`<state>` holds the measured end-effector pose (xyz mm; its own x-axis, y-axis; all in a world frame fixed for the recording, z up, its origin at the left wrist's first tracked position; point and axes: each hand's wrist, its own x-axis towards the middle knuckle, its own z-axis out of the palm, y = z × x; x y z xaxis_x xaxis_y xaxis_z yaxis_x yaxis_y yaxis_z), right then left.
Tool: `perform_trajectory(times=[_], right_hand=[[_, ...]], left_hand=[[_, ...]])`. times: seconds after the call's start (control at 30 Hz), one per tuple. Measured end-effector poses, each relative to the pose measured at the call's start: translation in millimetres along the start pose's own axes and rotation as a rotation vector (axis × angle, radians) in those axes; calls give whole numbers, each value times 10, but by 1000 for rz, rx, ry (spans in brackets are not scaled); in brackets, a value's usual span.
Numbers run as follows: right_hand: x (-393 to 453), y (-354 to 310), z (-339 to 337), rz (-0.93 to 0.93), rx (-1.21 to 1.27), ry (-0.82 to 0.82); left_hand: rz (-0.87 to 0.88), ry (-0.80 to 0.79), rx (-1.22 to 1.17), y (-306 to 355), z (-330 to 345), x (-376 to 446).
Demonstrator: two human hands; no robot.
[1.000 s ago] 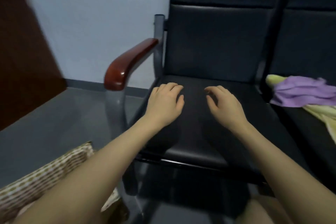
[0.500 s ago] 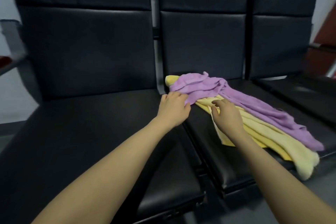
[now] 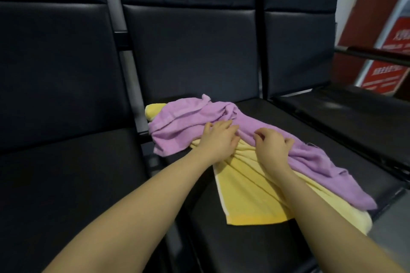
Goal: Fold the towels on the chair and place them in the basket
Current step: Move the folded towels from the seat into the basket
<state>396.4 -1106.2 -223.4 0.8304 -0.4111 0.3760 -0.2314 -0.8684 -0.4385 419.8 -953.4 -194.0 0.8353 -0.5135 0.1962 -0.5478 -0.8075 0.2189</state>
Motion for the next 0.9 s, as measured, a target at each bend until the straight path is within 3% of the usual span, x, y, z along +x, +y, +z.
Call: perform_trajectory(times=[0.13, 0.27, 0.37, 0.5, 0.67, 0.9], right_hand=[[-144, -34, -94, -168, 229, 141], [-270, -178, -302, -401, 438, 258], [-337, -277, -426, -434, 478, 299], [-488, -404, -543, -457, 501, 305], [-763, -594, -685, -498, 639, 235], [-1223, -1040, -767, -467, 831, -26]], left_hand=[[-28, -5, -135, -21, 75, 102], [-6, 79, -425, -60, -74, 60], [4, 207, -576, -112, -194, -75], [2, 262, -665, -199, -355, -399], [24, 382, -685, -361, -566, -898], [-34, 506, -855, -430, -831, -1609]])
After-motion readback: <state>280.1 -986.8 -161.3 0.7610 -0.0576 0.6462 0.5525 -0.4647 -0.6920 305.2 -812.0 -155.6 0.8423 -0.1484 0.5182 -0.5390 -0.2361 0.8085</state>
